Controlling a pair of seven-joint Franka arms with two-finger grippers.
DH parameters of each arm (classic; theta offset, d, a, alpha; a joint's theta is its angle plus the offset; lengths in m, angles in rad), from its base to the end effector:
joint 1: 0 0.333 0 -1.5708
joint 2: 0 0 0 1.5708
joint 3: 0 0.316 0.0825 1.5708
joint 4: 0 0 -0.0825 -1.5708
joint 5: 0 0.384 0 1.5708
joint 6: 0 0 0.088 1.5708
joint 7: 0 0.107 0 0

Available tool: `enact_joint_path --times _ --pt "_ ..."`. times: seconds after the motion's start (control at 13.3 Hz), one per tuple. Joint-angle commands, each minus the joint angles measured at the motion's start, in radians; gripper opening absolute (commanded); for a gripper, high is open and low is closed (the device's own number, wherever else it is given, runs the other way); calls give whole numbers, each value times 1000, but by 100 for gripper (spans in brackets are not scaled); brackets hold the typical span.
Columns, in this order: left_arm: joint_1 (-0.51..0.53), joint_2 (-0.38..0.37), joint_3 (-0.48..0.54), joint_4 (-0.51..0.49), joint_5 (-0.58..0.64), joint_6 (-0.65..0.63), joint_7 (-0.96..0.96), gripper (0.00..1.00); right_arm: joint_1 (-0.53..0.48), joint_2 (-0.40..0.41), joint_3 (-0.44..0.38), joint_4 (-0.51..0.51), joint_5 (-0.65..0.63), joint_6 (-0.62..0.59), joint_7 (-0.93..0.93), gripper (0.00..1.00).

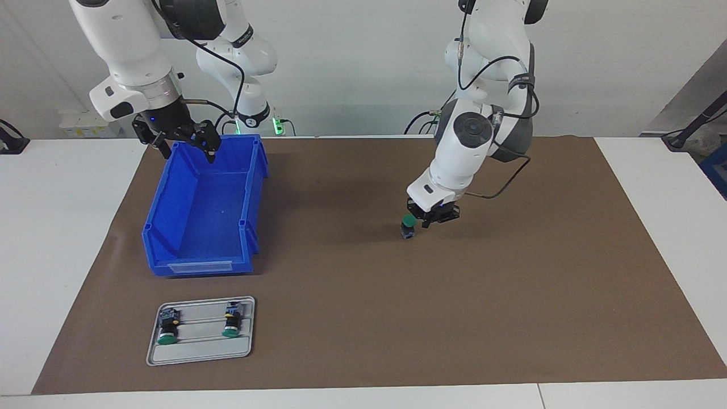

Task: Place and press button with both arms
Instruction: 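Return the left gripper to rest while the right gripper reaches the button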

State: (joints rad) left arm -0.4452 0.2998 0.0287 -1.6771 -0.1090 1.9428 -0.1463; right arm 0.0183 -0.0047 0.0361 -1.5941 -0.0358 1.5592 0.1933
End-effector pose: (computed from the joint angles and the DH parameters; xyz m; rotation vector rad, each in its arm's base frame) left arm 0.5834 -0.2679 0.4251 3.0408 -0.3512 -0.0891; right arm 0.5506 0.0262 0.6152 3.0945 -0.2151 -0.0396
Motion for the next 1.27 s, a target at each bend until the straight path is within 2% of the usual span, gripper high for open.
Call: enact_joint_path --times 0.0,0.15,0.22,0.37,0.45,0.6,0.67,0.75,1.2 --pt "103 -2 -3 88 9 -163 75 5 -12 -21 7 -20 -1 2 -28 100" --pt "205 -5 -3 154 12 -260 99 5 -1 -20 7 -21 -1 16 -15 100" --pt "250 -5 -1 184 12 -300 97 9 0 -20 10 -21 -1 22 -11 99" --pt "298 -39 -3 201 41 -352 99 23 21 -18 15 -21 -3 39 35 97" --pt "300 -66 -4 198 82 -343 103 37 46 -18 15 -21 -1 45 70 97" --pt "292 -94 -4 200 117 -331 120 82 95 -14 15 -23 -1 64 170 95" --pt "298 -111 -4 200 114 -320 120 88 123 -14 13 -29 -3 82 229 95" --pt "301 -135 -3 200 114 -299 122 100 153 -12 15 -33 -3 97 292 95" --pt "312 -203 5 168 117 -298 114 100 357 92 15 0 -18 169 736 95"
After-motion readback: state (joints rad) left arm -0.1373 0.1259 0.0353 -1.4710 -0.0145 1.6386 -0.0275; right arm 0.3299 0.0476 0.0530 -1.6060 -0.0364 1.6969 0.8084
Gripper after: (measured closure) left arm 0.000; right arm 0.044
